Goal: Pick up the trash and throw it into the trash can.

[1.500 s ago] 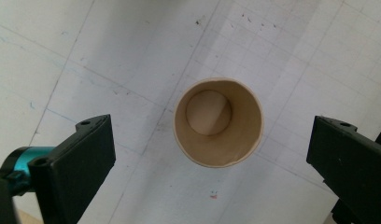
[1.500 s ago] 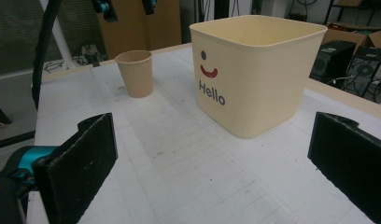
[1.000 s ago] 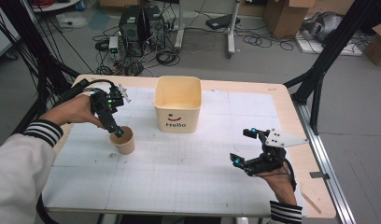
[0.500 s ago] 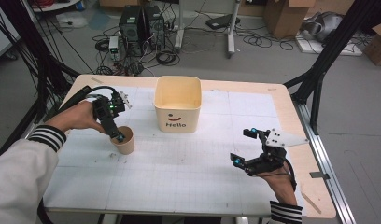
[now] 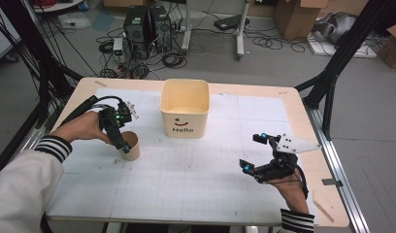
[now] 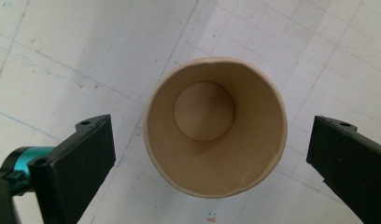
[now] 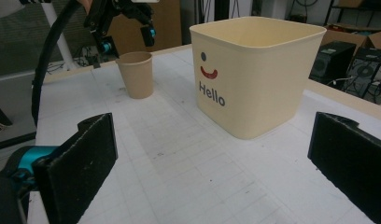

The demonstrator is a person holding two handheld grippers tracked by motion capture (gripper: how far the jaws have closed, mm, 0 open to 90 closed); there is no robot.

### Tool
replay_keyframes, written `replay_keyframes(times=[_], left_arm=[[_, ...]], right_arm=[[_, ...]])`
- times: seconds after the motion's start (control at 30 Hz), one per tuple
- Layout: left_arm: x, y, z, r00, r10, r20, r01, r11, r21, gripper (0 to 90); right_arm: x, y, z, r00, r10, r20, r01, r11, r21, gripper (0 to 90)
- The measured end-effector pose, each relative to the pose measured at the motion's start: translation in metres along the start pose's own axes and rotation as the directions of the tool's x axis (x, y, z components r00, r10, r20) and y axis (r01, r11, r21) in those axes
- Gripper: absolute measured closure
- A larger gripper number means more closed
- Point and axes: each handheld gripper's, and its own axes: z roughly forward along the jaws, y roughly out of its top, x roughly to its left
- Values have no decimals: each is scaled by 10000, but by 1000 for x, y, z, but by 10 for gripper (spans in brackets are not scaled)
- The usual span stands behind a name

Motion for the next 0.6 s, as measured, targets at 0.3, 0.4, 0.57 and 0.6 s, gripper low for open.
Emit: replay_keyframes(times=[0.3, 0.4, 0.57, 0.6], left_arm=[[-2, -1, 6, 9999, 46, -139, -47, 10000, -58, 17], [-3, -1, 9, 9997, 110, -212, -110, 9999, 10, 17], [-4, -2, 16, 9998, 94, -198, -94, 10000, -21, 17], [-4, -3, 17, 9998, 94, -196, -94, 10000, 11, 17]], right_arm=[[0, 0, 0, 10000, -15, -37, 15, 10000, -7, 2], [0, 0, 0, 10000, -4, -25, 4, 10000, -15, 2], [0, 0, 0, 10000, -26, -15, 26, 10000, -37, 2], [0, 0, 0, 10000, 5, -16, -5, 10000, -21, 2]])
